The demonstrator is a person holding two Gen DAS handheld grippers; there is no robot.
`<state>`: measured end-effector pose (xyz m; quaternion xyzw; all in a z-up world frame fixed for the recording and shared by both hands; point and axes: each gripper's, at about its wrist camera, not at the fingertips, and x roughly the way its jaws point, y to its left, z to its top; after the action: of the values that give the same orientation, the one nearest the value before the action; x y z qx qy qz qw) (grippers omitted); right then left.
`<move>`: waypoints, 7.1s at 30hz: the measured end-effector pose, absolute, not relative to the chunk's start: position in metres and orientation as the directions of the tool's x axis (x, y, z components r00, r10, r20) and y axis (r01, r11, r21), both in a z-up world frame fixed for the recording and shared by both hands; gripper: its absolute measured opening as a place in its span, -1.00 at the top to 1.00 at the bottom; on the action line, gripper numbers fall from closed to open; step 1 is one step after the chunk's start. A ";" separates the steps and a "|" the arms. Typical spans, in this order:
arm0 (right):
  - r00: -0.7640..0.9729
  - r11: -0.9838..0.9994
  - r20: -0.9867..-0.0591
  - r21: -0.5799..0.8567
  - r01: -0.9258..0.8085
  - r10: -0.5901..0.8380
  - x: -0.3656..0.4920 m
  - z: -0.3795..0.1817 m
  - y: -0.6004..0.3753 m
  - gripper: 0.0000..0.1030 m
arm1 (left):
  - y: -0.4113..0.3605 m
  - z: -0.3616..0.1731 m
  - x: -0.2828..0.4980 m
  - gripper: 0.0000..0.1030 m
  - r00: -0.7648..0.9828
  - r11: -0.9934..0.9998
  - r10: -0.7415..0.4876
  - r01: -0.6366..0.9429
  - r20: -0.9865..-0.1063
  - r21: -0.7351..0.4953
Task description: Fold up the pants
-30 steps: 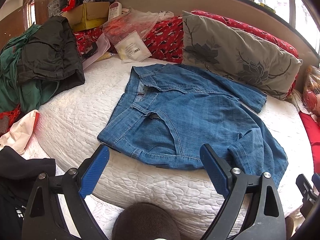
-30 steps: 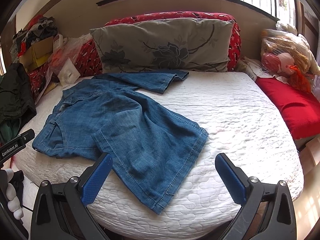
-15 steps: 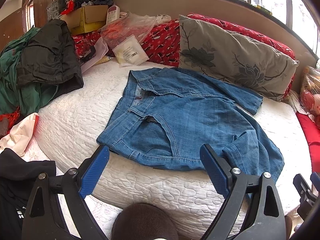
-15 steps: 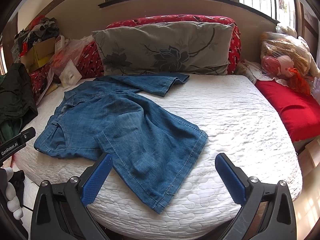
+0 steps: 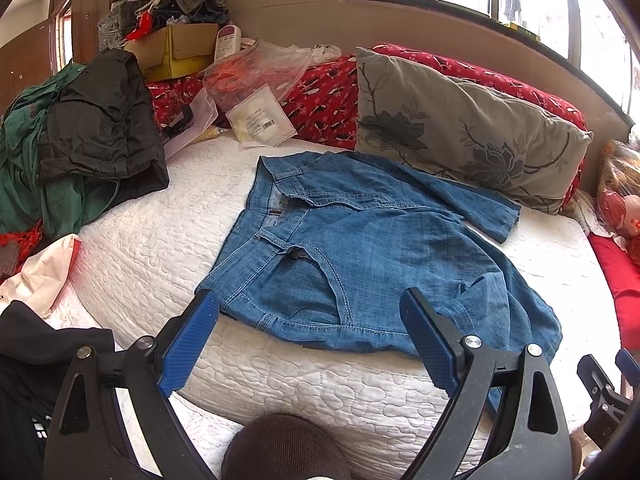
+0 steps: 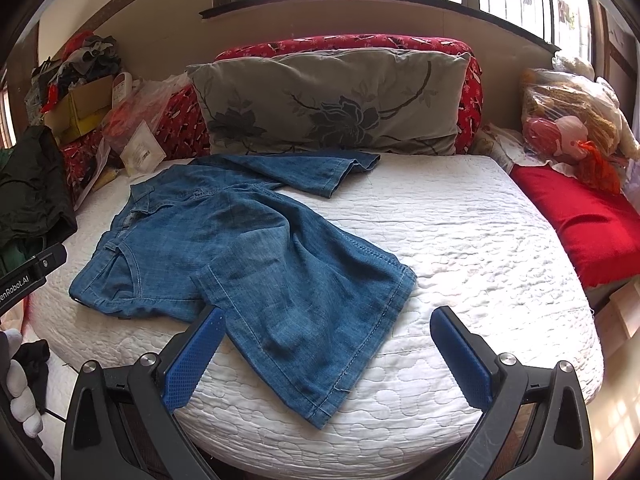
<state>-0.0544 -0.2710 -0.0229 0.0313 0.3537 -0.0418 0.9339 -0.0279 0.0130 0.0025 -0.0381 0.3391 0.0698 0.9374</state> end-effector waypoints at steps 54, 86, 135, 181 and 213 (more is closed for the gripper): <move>0.528 0.946 -0.845 0.097 0.310 -0.087 -0.009 -0.097 -0.364 -0.99 | 0.058 -0.052 0.032 -0.81 0.523 0.956 0.093 -0.284 -0.847 -0.070; 0.481 0.965 -0.865 0.229 0.127 0.142 0.075 -0.126 -0.342 0.80 | 0.085 -0.102 0.090 0.30 0.313 0.793 -0.267 -0.466 -0.911 -0.392; 0.625 0.897 -0.747 0.410 0.164 0.227 0.361 -0.046 -0.410 0.93 | 0.152 -0.089 0.327 -0.12 0.277 0.861 -0.118 -0.450 -0.954 -0.237; 0.545 0.970 -0.834 0.197 0.143 0.089 0.313 -0.064 -0.440 0.39 | 0.185 -0.073 0.313 -0.13 0.252 0.818 -0.331 -0.404 -0.909 -0.410; 0.456 0.673 -0.799 0.587 0.449 0.392 -0.022 -0.136 -0.454 -0.20 | 0.115 -0.121 0.078 -0.13 0.214 0.690 -0.552 -0.427 -0.806 -0.585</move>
<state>-0.0221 -0.4536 -0.1356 0.4037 0.5211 -0.0191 0.7517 0.0783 0.1150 -0.1206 -0.3913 0.6254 -0.0463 0.6735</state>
